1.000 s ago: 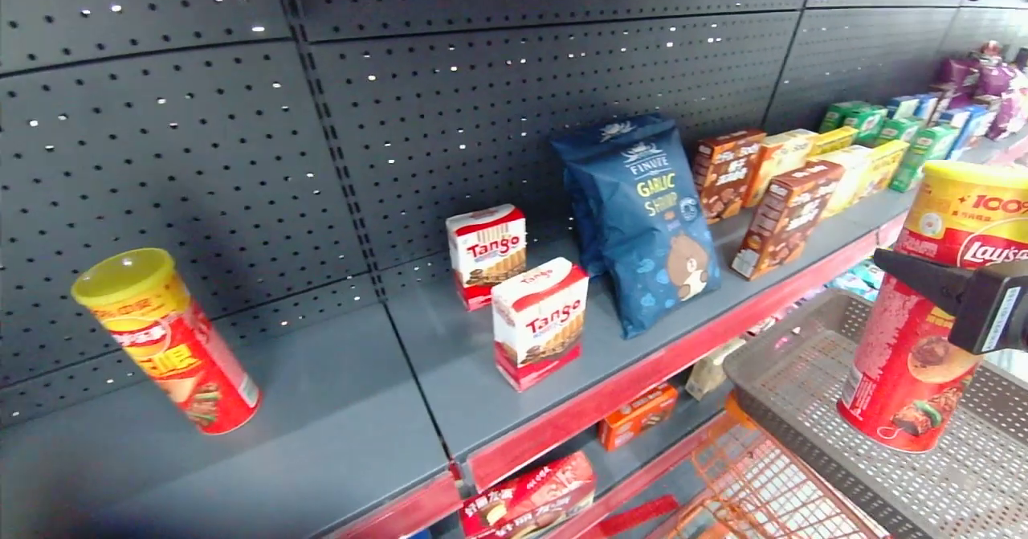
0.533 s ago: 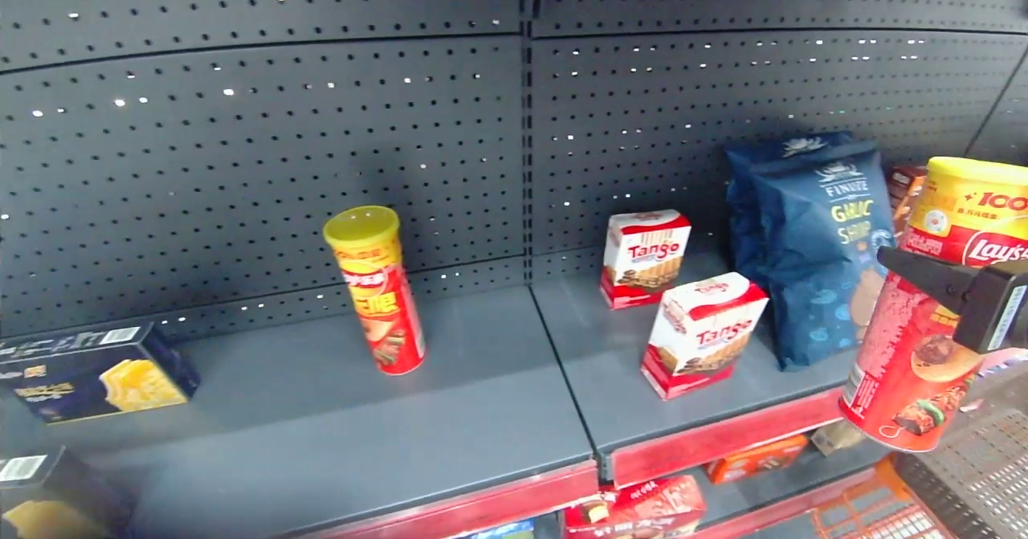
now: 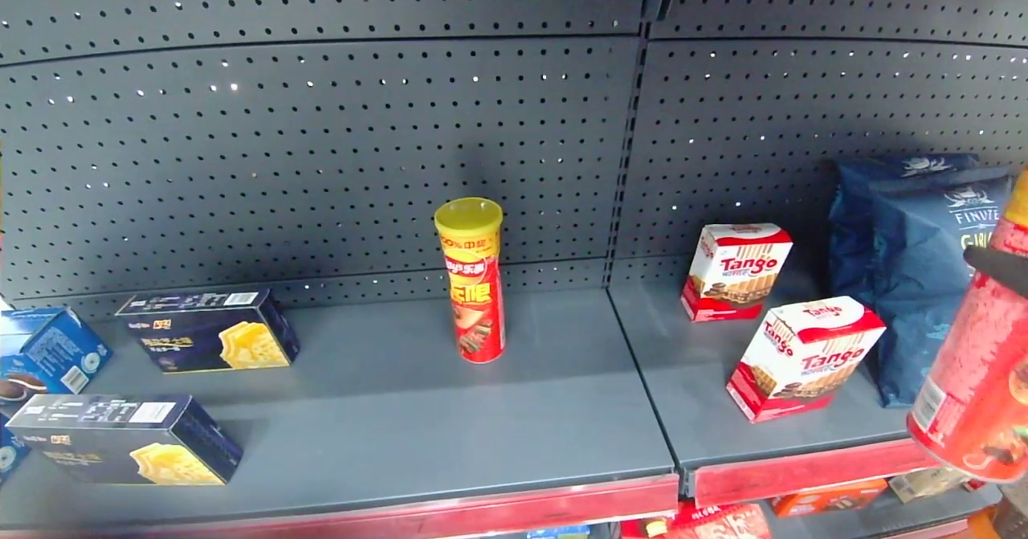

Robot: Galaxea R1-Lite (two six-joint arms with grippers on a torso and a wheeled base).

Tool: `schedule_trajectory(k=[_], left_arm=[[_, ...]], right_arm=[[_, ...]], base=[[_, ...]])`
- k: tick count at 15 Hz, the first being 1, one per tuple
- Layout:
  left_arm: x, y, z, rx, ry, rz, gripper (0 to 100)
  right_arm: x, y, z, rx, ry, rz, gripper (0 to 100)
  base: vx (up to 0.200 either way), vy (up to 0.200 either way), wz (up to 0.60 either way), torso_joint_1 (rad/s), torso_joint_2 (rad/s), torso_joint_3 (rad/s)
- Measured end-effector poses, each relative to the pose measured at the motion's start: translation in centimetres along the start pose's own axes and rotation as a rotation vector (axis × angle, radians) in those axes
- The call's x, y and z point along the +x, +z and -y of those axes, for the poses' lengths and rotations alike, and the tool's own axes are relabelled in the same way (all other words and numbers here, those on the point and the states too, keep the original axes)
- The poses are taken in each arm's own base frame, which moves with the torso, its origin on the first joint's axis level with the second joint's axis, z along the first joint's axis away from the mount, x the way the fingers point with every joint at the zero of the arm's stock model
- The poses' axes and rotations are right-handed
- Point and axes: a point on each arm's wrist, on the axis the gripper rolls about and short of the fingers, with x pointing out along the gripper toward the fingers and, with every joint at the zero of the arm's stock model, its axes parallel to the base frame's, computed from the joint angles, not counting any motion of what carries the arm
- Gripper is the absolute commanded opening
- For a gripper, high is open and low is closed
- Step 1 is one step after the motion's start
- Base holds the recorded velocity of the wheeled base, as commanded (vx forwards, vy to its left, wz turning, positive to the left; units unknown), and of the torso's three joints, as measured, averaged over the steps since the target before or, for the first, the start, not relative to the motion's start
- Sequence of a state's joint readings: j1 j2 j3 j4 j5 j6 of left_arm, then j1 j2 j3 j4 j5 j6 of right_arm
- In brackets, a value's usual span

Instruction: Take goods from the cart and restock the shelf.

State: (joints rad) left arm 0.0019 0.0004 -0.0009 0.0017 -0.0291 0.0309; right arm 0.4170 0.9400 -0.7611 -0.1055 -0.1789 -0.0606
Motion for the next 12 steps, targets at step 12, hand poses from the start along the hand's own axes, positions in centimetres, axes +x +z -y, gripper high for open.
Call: schedule_trajectory(k=[12], left_arm=[[0.0, 0.0, 0.0, 0.000, 0.001, 0.000, 100]], right_arm=[[0.2, 0.5, -4.5, 0.007, 0.399, 0.066, 0]], base=[[0.000, 0.000, 0.00, 0.000, 0.00, 0.000]])
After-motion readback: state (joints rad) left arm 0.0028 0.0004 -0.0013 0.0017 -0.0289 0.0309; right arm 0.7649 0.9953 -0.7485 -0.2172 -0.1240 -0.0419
